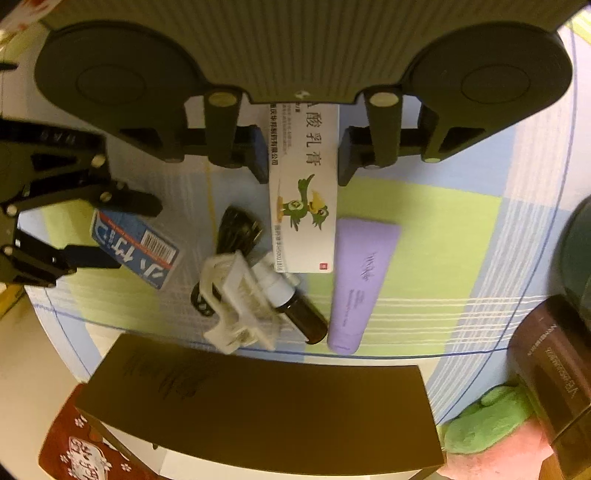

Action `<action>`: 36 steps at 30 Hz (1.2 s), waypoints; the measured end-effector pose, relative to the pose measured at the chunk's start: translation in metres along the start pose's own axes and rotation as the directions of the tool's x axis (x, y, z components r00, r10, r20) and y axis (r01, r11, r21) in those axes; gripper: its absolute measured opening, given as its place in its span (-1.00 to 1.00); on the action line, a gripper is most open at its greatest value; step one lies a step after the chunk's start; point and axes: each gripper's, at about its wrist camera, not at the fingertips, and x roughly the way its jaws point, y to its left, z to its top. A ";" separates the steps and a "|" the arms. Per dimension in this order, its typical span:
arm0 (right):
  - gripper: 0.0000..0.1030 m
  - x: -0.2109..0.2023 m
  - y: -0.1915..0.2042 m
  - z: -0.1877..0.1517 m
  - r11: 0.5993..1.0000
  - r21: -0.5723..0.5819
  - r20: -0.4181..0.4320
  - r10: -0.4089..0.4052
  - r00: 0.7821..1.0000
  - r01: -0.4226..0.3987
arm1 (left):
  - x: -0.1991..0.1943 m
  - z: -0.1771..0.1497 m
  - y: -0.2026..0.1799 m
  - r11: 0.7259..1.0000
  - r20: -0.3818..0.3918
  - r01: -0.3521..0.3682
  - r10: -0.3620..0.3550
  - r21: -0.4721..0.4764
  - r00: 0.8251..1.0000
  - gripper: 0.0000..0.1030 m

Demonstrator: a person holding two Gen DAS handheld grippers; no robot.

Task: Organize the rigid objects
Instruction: 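Grasp the white bird-print medicine box with left tool while right grasps the blue toothpick case, then carry the medicine box with left tool while right carries the toothpick case to the brown box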

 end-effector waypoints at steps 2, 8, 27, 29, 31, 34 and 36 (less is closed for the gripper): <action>0.09 -0.002 0.005 -0.001 1.000 -0.006 -0.002 0.016 1.000 -0.016 | -0.004 -0.007 0.005 1.000 -0.006 -0.007 0.007 0.018 1.000 -0.34; 0.09 -0.009 0.020 -0.009 0.998 0.003 -0.015 0.059 0.998 -0.059 | -0.014 -0.025 0.011 0.999 -0.038 -0.004 0.006 0.053 0.999 -0.34; 0.10 0.007 0.027 0.001 0.997 0.069 -0.085 0.042 0.995 -0.036 | 0.003 -0.010 0.002 0.993 -0.004 -0.003 0.003 0.115 1.000 -0.34; 0.09 0.007 0.028 0.002 0.997 0.071 -0.086 0.040 0.995 -0.034 | 0.003 -0.009 0.002 0.993 -0.002 -0.001 0.001 0.120 1.000 -0.34; 0.08 0.007 0.028 0.002 0.996 0.075 -0.087 0.045 0.995 -0.039 | 0.002 -0.010 0.002 0.993 -0.001 0.001 0.000 0.118 1.000 -0.34; 0.08 0.006 0.027 0.003 0.995 0.088 -0.093 0.046 0.995 -0.038 | 0.002 -0.011 0.002 0.993 -0.002 0.000 0.000 0.118 1.000 -0.35; 0.08 0.004 0.026 0.003 0.995 0.095 -0.090 0.046 0.995 -0.038 | 0.000 -0.012 0.004 0.993 -0.001 0.001 -0.001 0.115 1.000 -0.35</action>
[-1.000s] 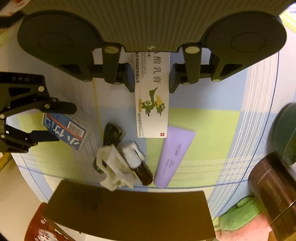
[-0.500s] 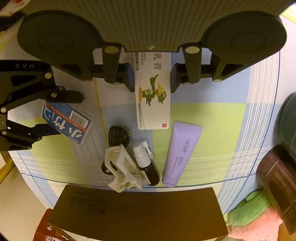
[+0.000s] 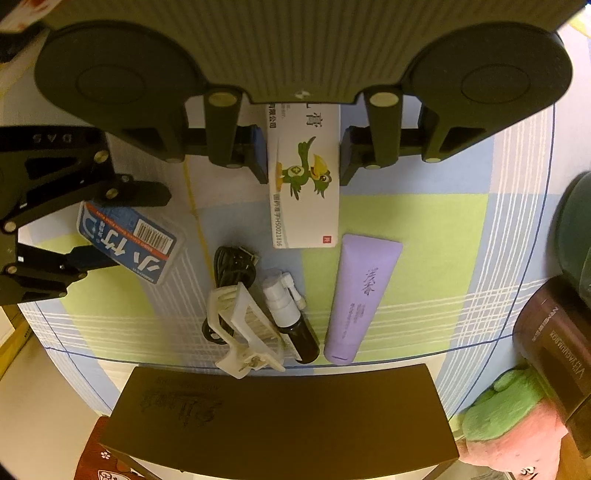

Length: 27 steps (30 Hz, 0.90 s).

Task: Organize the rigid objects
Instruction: 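Carry the medicine box with left tool while right carries the toothpick case to the brown box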

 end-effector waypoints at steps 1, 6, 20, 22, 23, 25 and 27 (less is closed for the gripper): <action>0.08 -0.002 0.000 0.000 1.000 0.004 0.003 0.000 1.000 0.000 | -0.001 -0.001 0.001 1.000 0.002 0.001 -0.001 -0.002 1.000 -0.35; 0.08 -0.013 -0.002 0.003 1.000 0.030 0.019 -0.001 1.000 0.001 | -0.013 -0.001 0.008 1.000 0.020 0.009 -0.008 -0.014 1.000 -0.35; 0.08 -0.063 -0.020 0.022 0.991 0.133 0.117 -0.009 0.993 -0.006 | -0.064 0.023 0.030 0.999 0.148 0.029 -0.023 -0.038 0.989 -0.35; 0.07 -0.069 -0.025 0.028 0.989 0.148 0.136 -0.023 0.990 0.003 | -0.070 0.031 0.032 0.999 0.173 0.027 -0.021 -0.033 0.985 -0.35; 0.07 -0.072 -0.027 0.031 0.988 0.152 0.145 -0.030 0.989 0.008 | -0.073 0.035 0.034 0.999 0.186 0.025 -0.019 -0.030 0.982 -0.35; 0.08 -0.077 -0.033 0.036 0.986 0.166 0.163 -0.045 0.986 0.018 | -0.078 0.044 0.036 0.999 0.209 0.021 -0.016 -0.025 0.978 -0.35; 0.08 -0.083 -0.038 0.041 0.984 0.178 0.178 -0.059 0.982 0.027 | -0.082 0.052 0.039 0.999 0.228 0.023 -0.017 -0.024 0.973 -0.35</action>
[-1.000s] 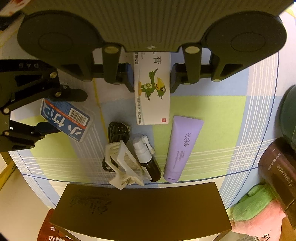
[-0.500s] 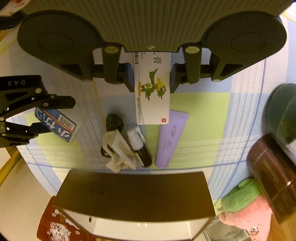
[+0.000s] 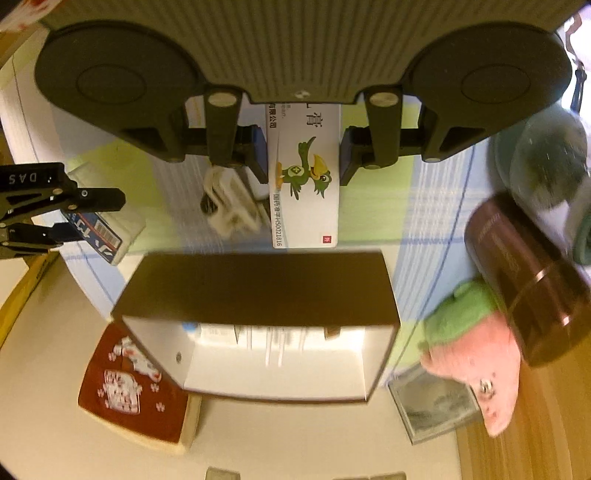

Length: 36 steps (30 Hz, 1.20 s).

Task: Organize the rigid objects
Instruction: 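Carry the medicine box with left tool while right carries the toothpick case to the brown box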

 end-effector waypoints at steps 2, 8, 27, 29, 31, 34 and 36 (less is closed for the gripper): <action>0.08 -0.002 -0.004 0.006 1.000 0.009 0.012 -0.006 1.000 0.006 | -0.001 0.010 0.002 1.000 0.023 -0.005 0.005 0.002 1.000 -0.35; 0.07 -0.008 -0.017 0.029 0.999 0.025 0.056 -0.026 0.998 0.025 | 0.000 0.041 0.005 1.000 0.085 -0.014 0.013 0.018 0.996 -0.35; 0.07 0.033 -0.063 0.136 0.989 0.103 0.163 -0.118 0.980 0.102 | 0.063 0.159 -0.003 0.991 0.148 -0.013 -0.007 0.132 0.989 -0.35; 0.08 0.043 -0.072 0.143 0.985 0.133 0.154 -0.132 0.979 0.111 | 0.076 0.169 -0.004 0.990 0.138 -0.006 -0.014 0.143 0.990 -0.35; 0.07 0.054 -0.081 0.150 0.980 0.155 0.139 -0.146 0.979 0.124 | 0.089 0.177 -0.004 0.989 0.123 -0.001 -0.018 0.150 0.992 -0.35; 0.07 0.069 -0.091 0.157 0.974 0.163 0.118 -0.175 0.977 0.155 | 0.108 0.189 -0.004 0.988 0.103 0.002 -0.018 0.157 0.995 -0.35; 0.08 0.076 -0.097 0.160 0.971 0.167 0.105 -0.192 0.976 0.173 | 0.119 0.195 -0.004 0.987 0.093 0.001 -0.016 0.160 0.996 -0.35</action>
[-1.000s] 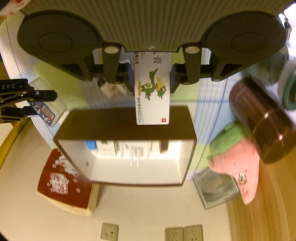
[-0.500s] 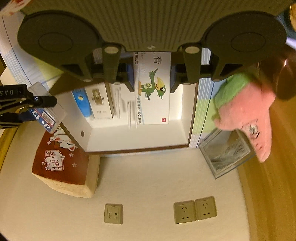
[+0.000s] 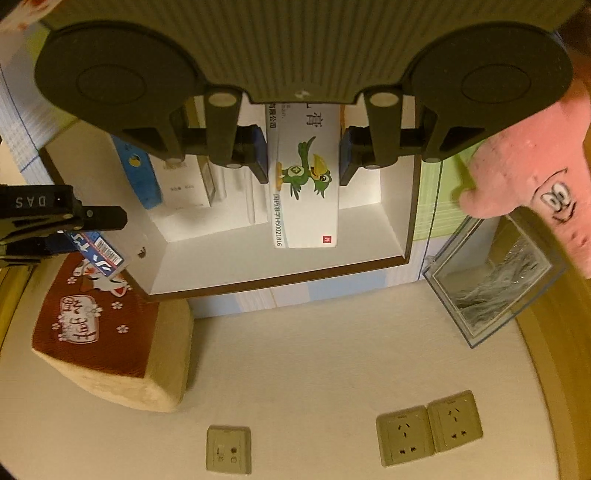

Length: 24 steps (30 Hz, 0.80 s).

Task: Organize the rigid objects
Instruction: 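Carry the medicine box with left tool while right carries the toothpick case to the brown box, then lower the medicine box into the box with left tool while right releases the toothpick case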

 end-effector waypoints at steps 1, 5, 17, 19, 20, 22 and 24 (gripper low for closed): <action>0.08 0.004 -0.002 0.001 1.000 0.000 -0.005 -0.008 1.000 0.008 | 0.006 0.002 0.001 1.000 -0.007 0.001 -0.001 0.005 1.000 -0.35; 0.08 0.018 -0.008 0.005 1.000 0.001 -0.024 -0.028 0.999 0.028 | 0.029 0.011 0.002 1.000 -0.030 0.006 -0.005 0.024 1.000 -0.35; 0.08 0.049 -0.016 0.012 0.999 0.002 -0.061 -0.053 0.997 0.053 | 0.075 0.021 0.003 0.999 -0.080 0.016 -0.013 0.035 0.997 -0.35; 0.08 0.053 -0.016 0.013 0.998 -0.001 -0.062 -0.056 0.997 0.056 | 0.080 0.022 0.002 0.999 -0.087 0.016 -0.013 0.033 0.996 -0.35; 0.08 0.055 -0.016 0.013 0.998 -0.003 -0.063 -0.057 0.996 0.057 | 0.083 0.023 0.002 0.999 -0.089 0.017 -0.014 0.034 0.996 -0.35; 0.08 0.058 -0.016 0.014 0.998 -0.002 -0.065 -0.059 0.996 0.059 | 0.088 0.024 0.001 0.999 -0.096 0.014 -0.011 0.034 0.995 -0.35; 0.08 0.061 -0.016 0.015 0.998 -0.002 -0.066 -0.061 0.996 0.061 | 0.092 0.024 0.001 0.999 -0.101 0.013 -0.010 0.033 0.995 -0.35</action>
